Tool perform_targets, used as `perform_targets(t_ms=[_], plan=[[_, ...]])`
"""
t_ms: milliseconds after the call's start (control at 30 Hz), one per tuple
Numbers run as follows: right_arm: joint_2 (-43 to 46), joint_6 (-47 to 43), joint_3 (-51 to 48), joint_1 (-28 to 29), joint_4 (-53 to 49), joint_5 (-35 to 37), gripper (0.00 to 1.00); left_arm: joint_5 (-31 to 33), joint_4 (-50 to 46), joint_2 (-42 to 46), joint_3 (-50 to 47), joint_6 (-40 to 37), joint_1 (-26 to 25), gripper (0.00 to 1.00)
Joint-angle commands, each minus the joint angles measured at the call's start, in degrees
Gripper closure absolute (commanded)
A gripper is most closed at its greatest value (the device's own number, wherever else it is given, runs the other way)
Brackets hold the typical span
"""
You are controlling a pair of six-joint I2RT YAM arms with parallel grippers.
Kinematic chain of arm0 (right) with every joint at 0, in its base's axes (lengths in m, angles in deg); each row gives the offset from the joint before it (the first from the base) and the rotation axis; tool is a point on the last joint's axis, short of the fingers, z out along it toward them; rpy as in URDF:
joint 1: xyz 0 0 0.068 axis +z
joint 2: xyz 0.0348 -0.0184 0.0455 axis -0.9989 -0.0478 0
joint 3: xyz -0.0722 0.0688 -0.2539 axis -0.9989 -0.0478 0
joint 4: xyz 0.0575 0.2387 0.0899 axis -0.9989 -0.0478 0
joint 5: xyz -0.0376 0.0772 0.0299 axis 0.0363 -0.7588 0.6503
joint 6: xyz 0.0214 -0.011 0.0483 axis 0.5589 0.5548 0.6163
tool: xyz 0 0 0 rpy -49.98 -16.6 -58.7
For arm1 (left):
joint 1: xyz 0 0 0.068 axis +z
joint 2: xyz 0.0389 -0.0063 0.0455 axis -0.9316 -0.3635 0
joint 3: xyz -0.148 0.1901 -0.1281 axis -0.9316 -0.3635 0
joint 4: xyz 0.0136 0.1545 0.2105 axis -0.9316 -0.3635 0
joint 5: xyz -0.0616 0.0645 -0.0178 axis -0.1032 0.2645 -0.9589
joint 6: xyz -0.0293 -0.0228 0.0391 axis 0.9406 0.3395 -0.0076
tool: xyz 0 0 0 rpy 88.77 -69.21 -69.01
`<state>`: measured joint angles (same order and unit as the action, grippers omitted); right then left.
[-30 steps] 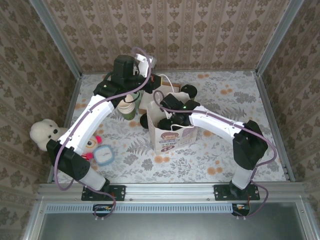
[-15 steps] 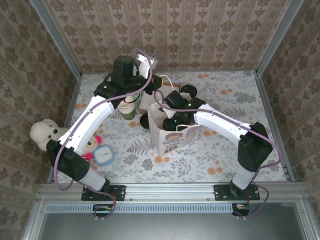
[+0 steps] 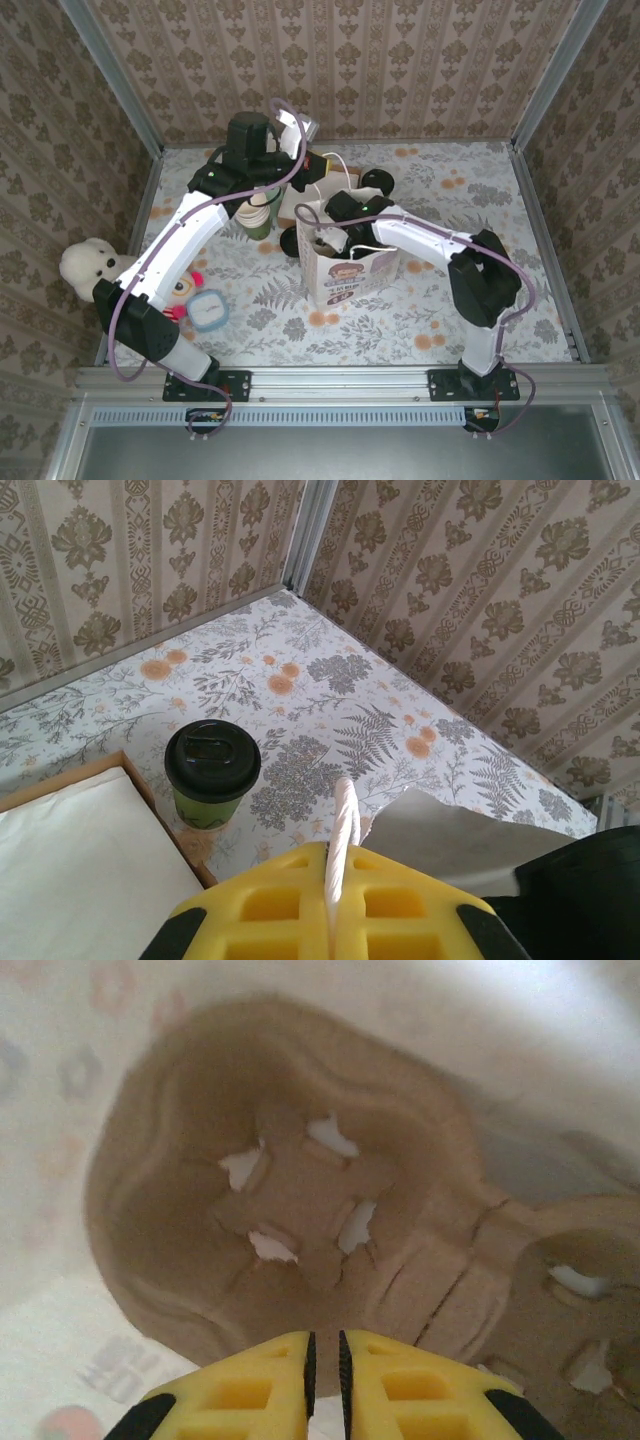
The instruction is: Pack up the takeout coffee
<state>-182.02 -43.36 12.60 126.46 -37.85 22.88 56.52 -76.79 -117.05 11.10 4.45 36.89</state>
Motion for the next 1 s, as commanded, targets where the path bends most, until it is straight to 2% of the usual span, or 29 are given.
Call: perform_targets(t_ms=[0, 233, 400, 667, 833, 967], plan=[[-3.0, -3.8, 3.8, -0.2, -3.7, -1.5, 0.81, -1.9, -0.8, -0.7, 1.0, -1.5, -0.3, 1.00], [-2.2, -6.0, 7.6, -0.2, -6.0, -2.4, 0.79, -2.3, -1.5, -0.8, 1.0, -2.3, -0.5, 1.00], [0.0, -11.6, 5.5, -0.2, -7.4, -5.3, 0.77, -3.0, -1.8, -0.7, 0.6, -2.9, -0.5, 1.00], [-4.6, -10.8, 4.1, -0.1, -5.4, 2.0, 0.75, -4.3, -1.5, -0.3, -0.2, -3.5, -0.9, 1.00], [-5.9, -8.5, 4.7, -0.1, -2.9, 10.7, 0.75, -4.2, -1.4, -0.1, -0.8, -3.5, -1.0, 1.00], [-4.1, -8.8, 5.4, -0.1, -2.5, 8.3, 0.74, -4.2, -1.5, -0.1, -0.9, -3.6, -1.1, 1.00]])
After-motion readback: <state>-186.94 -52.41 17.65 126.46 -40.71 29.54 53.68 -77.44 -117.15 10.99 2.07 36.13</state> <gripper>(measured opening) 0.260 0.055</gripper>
